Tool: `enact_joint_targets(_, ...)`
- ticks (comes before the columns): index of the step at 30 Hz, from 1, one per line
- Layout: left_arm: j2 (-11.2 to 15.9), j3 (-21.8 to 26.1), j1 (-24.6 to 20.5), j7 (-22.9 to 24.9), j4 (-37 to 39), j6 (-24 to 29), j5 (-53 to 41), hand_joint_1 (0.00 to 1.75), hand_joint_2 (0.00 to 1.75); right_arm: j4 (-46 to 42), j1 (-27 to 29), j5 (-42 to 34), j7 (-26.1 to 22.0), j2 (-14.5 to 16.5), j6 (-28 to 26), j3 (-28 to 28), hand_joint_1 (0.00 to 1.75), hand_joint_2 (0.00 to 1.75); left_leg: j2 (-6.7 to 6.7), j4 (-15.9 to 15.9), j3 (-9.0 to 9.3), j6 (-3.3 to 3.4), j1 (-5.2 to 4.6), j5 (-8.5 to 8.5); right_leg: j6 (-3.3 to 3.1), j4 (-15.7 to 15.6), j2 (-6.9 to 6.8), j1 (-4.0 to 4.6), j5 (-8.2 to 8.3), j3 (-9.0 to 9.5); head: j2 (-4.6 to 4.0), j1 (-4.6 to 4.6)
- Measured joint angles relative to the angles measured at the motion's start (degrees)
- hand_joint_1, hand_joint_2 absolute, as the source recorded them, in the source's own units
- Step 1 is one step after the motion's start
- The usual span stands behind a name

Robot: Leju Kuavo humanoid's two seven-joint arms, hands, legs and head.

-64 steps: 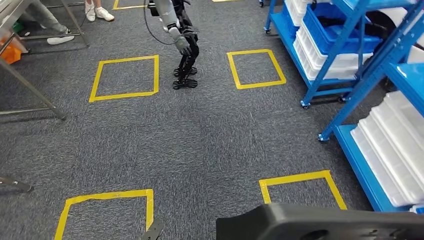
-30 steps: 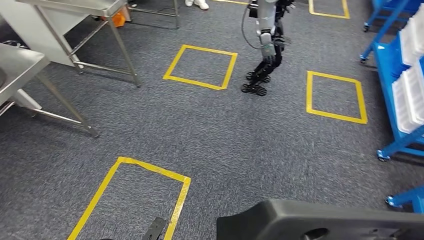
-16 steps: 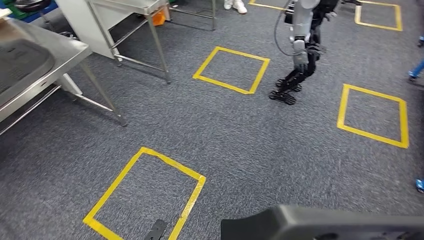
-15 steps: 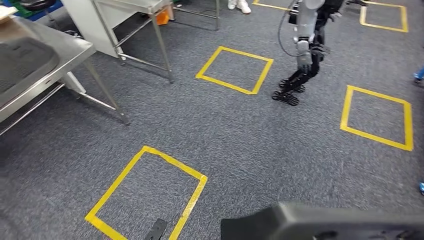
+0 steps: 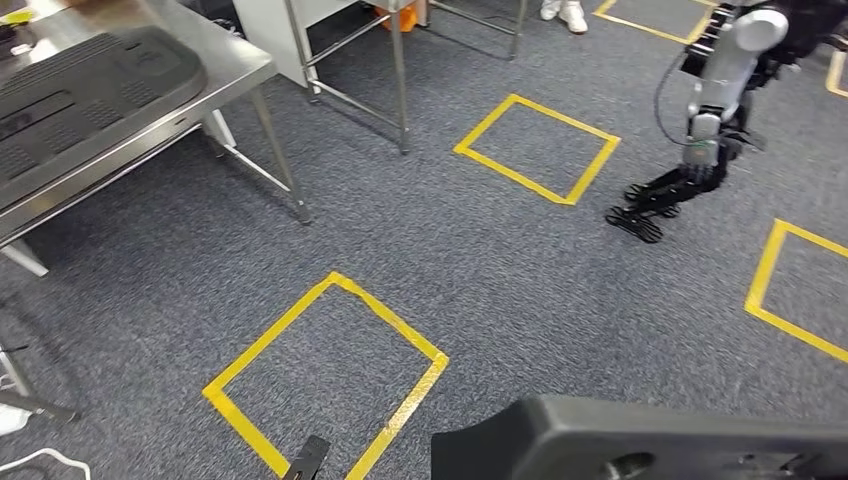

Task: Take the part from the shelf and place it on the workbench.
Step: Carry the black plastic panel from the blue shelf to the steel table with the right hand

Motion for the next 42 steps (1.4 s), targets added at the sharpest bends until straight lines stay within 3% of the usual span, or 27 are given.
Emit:
enact_joint_targets(1,0.0,0.0,0.0,0.0,0.0,0.0,0.0,1.75,1.75,0.0,0.1,0.0,0.0,0.0,0.0,0.0,1.75,1.75,-0.78,0.0,0.03,0.05,-0.04,-0.06,0.06,2.7,0.37,0.01,-0.41,-1.75,0.00,0.04)
enact_joint_targets(2,0.0,0.0,0.0,0.0,0.0,-0.1,0.0,1.75,1.75,0.0,0.1,0.0,0.0,0.0,0.0,0.0,1.75,1.75,-1.58,0.1,0.08,0.06,-0.06,-0.13,0.10,3.4,0.52,-0.01,0.37,-2.64,0.00,0.04)
enact_joint_targets(4,0.0,0.0,0.1,0.0,0.0,-0.1,0.0,1.75,1.75,0.0,0.1,0.0,0.0,0.0,0.0,0.0,1.75,1.75,-3.23,0.4,0.25,-0.12,-0.02,-0.38,0.05,-1.5,1.09,-0.13,4.84,-1.38,0.00,0.05)
enact_joint_targets(6,-0.1,0.0,0.0,0.0,0.0,-0.1,0.0,1.75,1.75,0.1,0.1,0.0,0.0,0.0,0.0,0.0,1.75,1.75,-4.72,1.1,-0.06,-0.60,0.04,-0.73,-0.09,-8.1,3.97,-0.46,8.13,0.98,0.00,0.19)
enact_joint_targets(8,-0.1,0.0,0.0,0.1,0.0,-0.1,0.0,1.75,1.75,0.1,0.2,0.0,0.0,0.0,0.0,0.0,1.75,1.75,-6.01,1.5,-0.76,-1.27,0.18,-0.77,-0.35,-10.3,5.95,-0.47,8.58,1.63,0.00,0.24)
enact_joint_targets(10,-0.1,0.0,0.2,0.1,0.0,-0.1,0.1,1.75,1.75,0.1,0.2,0.0,0.1,0.0,0.0,0.0,1.75,1.75,-7.06,1.5,-1.05,-1.99,0.42,-0.64,-0.91,-10.6,4.78,-0.31,8.79,1.73,0.00,0.14)
enact_joint_targets(12,-0.1,0.0,0.3,0.1,0.0,0.0,0.1,1.75,1.75,0.1,0.0,-0.1,0.1,0.0,0.0,0.0,1.75,1.75,-5.09,3.3,-1.67,-2.67,0.25,-1.69,-1.60,-11.0,3.15,-0.42,8.87,2.27,0.00,-0.23)
enact_joint_targets(14,-0.1,0.0,0.3,0.1,0.0,0.0,0.1,1.75,1.75,0.1,0.0,-0.1,0.1,0.0,0.0,0.0,1.75,1.75,-1.40,9.1,-4.34,-3.24,0.11,-4.60,-2.15,-11.3,1.37,-0.34,8.71,2.74,0.00,-0.71)
enact_joint_targets(16,-0.1,0.0,0.3,0.1,0.0,0.0,0.1,1.75,1.75,0.1,0.0,-0.1,0.1,0.0,0.0,0.0,1.75,1.75,0.17,16.0,-7.86,-3.58,0.44,-7.11,-2.41,-11.2,-0.41,-0.16,8.41,2.98,0.01,-0.88)
enact_joint_targets(17,-0.1,0.0,0.3,0.1,0.0,0.0,0.2,1.75,1.75,0.1,0.0,-0.1,0.1,0.0,0.0,0.0,1.75,1.75,0.41,17.3,-8.59,-3.62,0.59,-7.10,-2.41,-11.2,-1.25,-0.12,8.24,3.14,0.01,-0.89)
enact_joint_targets(18,-0.1,0.0,0.4,0.1,0.0,0.0,0.2,1.75,1.75,0.1,0.0,-0.1,0.1,0.0,0.0,0.1,1.75,1.75,0.59,16.4,-8.19,-3.59,0.68,-6.08,-2.33,-11.2,-2.02,-0.12,8.05,3.35,0.01,-0.90)
enact_joint_targets(19,-0.1,0.0,0.5,0.1,0.0,0.0,0.3,1.75,1.75,0.1,0.0,-0.1,0.1,0.0,0.0,0.1,1.75,1.75,0.94,13.3,-6.63,-3.45,0.70,-4.25,-2.19,-11.2,-2.74,-0.12,7.82,3.67,0.00,-0.92)
enact_joint_targets(21,-0.1,0.0,0.5,0.1,0.0,0.0,0.3,1.75,1.75,0.1,0.0,-0.2,0.1,0.0,0.0,0.1,1.75,1.75,3.17,5.6,-2.82,-2.84,0.37,-1.10,-1.69,-11.2,-4.02,0.01,7.27,4.35,0.00,-0.91)
enact_joint_targets(23,-0.1,0.0,0.5,0.0,0.0,0.1,0.3,1.75,1.75,0.1,-0.1,-0.2,0.1,0.0,0.0,0.1,1.75,1.75,4.54,2.0,-1.25,-2.13,-0.15,-0.29,-1.06,-11.3,-4.98,0.25,6.86,4.83,0.00,-0.85)
enact_joint_targets(25,-0.1,0.0,0.6,0.0,0.0,0.1,0.4,1.75,1.75,0.1,-0.1,-0.3,0.1,0.0,0.0,0.1,1.75,1.75,3.53,1.7,-1.26,-1.51,-0.36,-0.30,-0.43,-11.7,-5.78,0.29,6.66,5.28,0.00,-0.83)
enact_joint_targets(27,-0.1,0.0,0.7,0.0,-0.1,0.1,0.4,1.75,1.75,0.1,-0.2,-0.3,0.1,-0.1,0.0,0.2,1.75,1.75,2.43,0.9,-0.82,-0.77,-0.10,-0.02,0.08,-10.7,-4.18,0.10,5.58,5.23,0.01,-0.62)
enact_joint_targets(28,-0.1,0.0,0.7,0.0,-0.1,0.1,0.4,1.75,1.75,0.2,-0.2,-0.3,0.1,-0.1,0.0,0.2,1.75,1.75,1.87,0.5,-0.55,-0.41,0.09,0.15,0.20,-8.7,-2.65,0.01,4.29,4.38,0.01,-0.46)
enact_joint_targets(30,-0.2,0.0,0.5,0.0,-0.1,0.1,0.4,1.75,1.75,0.2,-0.1,-0.3,0.1,-0.2,0.0,0.2,1.75,1.75,0.65,0.2,-0.38,0.04,0.12,0.21,0.25,-1.5,-0.02,0.00,0.95,0.71,0.01,-0.08)
enact_joint_targets(31,-0.2,0.0,0.5,0.0,-0.1,0.1,0.4,1.75,1.75,0.2,0.0,-0.3,0.1,-0.3,0.0,0.2,1.75,1.75,-0.04,0.3,-0.36,0.13,0.07,0.17,0.28,2.0,0.40,0.03,-0.13,-1.32,0.02,0.01)
enact_joint_targets(32,-0.2,0.0,0.5,0.0,-0.1,0.1,0.4,1.75,1.75,0.2,0.0,-0.4,0.1,-0.3,0.0,0.2,1.75,1.75,-0.81,0.3,-0.32,0.17,0.01,0.12,0.32,4.0,0.56,0.05,-0.13,-2.73,0.02,0.07)
enact_joint_targets(33,-0.2,0.0,0.6,0.0,-0.1,0.1,0.4,1.75,1.75,0.2,0.1,-0.4,0.1,-0.3,0.0,0.2,1.75,1.75,-1.63,0.4,-0.25,0.16,-0.03,0.06,0.30,3.8,0.66,0.03,1.08,-3.16,0.02,0.10)
enact_joint_targets(34,-0.2,0.0,0.6,0.0,-0.1,0.1,0.4,1.75,1.75,0.2,0.1,-0.4,0.1,-0.3,0.0,0.2,1.75,1.75,-2.49,0.5,-0.16,0.10,-0.02,-0.02,0.25,1.4,0.88,-0.03,3.28,-2.51,0.02,0.10)
enact_joint_targets(35,-0.2,0.0,0.6,0.0,-0.1,0.1,0.4,1.75,1.75,0.2,0.1,-0.4,0.1,-0.3,0.0,0.2,1.75,1.75,-3.35,0.7,-0.10,-0.05,0.01,-0.16,0.16,-2.5,1.58,-0.14,5.86,-1.14,0.01,0.13)
enact_joint_targets(37,-0.2,0.0,0.6,0.0,-0.1,0.1,0.4,1.75,1.75,0.2,0.1,-0.4,0.2,-0.4,0.0,0.3,1.75,1.75,-4.82,1.3,-0.33,-0.56,-0.02,-0.49,-0.02,-8.8,3.93,-0.37,8.68,1.29,0.01,0.23)
enact_joint_targets(39,-0.3,0.0,0.6,0.0,-0.1,0.1,0.3,1.75,1.75,0.2,0.2,-0.3,0.3,-0.4,0.0,0.3,1.75,1.75,-5.99,1.7,-0.80,-1.24,0.10,-0.54,-0.45,-10.4,4.89,-0.20,8.74,1.90,0.01,0.34)
enact_joint_targets(40,-0.3,0.0,0.7,0.0,-0.1,0.1,0.3,1.75,1.75,0.2,0.2,-0.2,0.3,-0.4,0.0,0.3,1.75,1.75,-6.55,1.6,-0.93,-1.60,0.24,-0.47,-0.83,-10.5,4.31,-0.14,8.83,1.95,0.01,0.33)
enact_joint_targets(42,-0.3,0.0,0.9,0.0,-0.1,0.1,0.3,1.75,1.75,0.2,0.2,-0.1,0.3,-0.4,0.0,0.3,1.75,1.75,-5.34,2.4,-1.22,-2.26,0.25,-0.99,-1.56,-10.9,2.98,-0.12,9.01,2.32,0.00,0.18)
